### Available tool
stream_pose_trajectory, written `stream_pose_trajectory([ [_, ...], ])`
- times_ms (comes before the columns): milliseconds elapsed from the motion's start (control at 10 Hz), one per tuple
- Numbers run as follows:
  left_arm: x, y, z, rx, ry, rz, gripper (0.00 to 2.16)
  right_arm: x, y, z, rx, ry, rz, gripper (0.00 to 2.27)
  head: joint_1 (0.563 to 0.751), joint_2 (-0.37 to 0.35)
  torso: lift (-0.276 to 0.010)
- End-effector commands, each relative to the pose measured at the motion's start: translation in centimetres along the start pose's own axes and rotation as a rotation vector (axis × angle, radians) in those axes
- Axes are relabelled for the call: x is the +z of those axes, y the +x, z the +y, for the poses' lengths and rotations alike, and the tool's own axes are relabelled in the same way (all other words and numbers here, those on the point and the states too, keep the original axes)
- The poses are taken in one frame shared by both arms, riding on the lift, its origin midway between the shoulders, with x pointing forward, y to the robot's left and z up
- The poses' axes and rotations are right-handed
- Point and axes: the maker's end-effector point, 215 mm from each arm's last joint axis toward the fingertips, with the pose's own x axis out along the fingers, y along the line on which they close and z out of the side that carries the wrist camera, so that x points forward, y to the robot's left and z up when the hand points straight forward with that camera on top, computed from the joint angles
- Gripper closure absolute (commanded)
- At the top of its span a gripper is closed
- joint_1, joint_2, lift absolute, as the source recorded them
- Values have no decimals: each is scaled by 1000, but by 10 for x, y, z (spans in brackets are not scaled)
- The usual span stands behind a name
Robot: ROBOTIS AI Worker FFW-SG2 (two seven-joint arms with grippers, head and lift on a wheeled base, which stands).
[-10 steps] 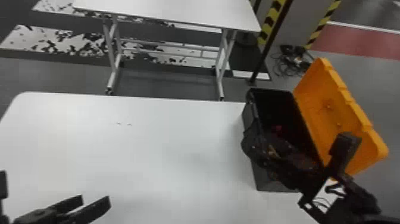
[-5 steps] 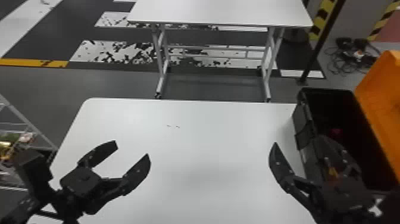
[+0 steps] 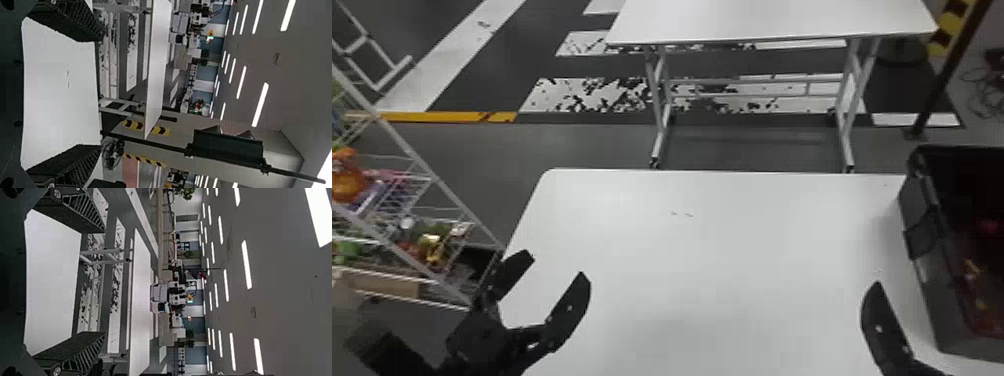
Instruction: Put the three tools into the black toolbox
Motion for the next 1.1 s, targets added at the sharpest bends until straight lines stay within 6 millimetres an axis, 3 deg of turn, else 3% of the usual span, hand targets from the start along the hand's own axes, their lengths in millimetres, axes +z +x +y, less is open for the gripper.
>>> stream_pose_trajectory([
  [0, -8, -12, 3, 35, -42, -11, 36, -14, -10, 0, -4, 5, 19, 83, 695, 216, -51],
  [200, -11, -9, 3, 157, -61, -11, 36, -49, -21, -6, -13, 1, 85, 83, 695, 260, -51],
  [300, -12, -9, 2, 182, -57, -1, 36, -58, -24, -14, -33, -11, 102, 83, 695, 265, -51],
  [400, -14, -10, 1, 216, -49, 17, 36, -63, -30, -20, -48, -8, 118, 83, 695, 244, -51],
  [700, -35, -5, -29, 213, -63, 83, 36, -70, -51, -29, -69, -8, 125, 83, 695, 199, -51],
  [1000, -59, -5, -52, 183, -47, 116, 36, -74, -56, -50, -109, 15, 140, 83, 695, 87, -51],
])
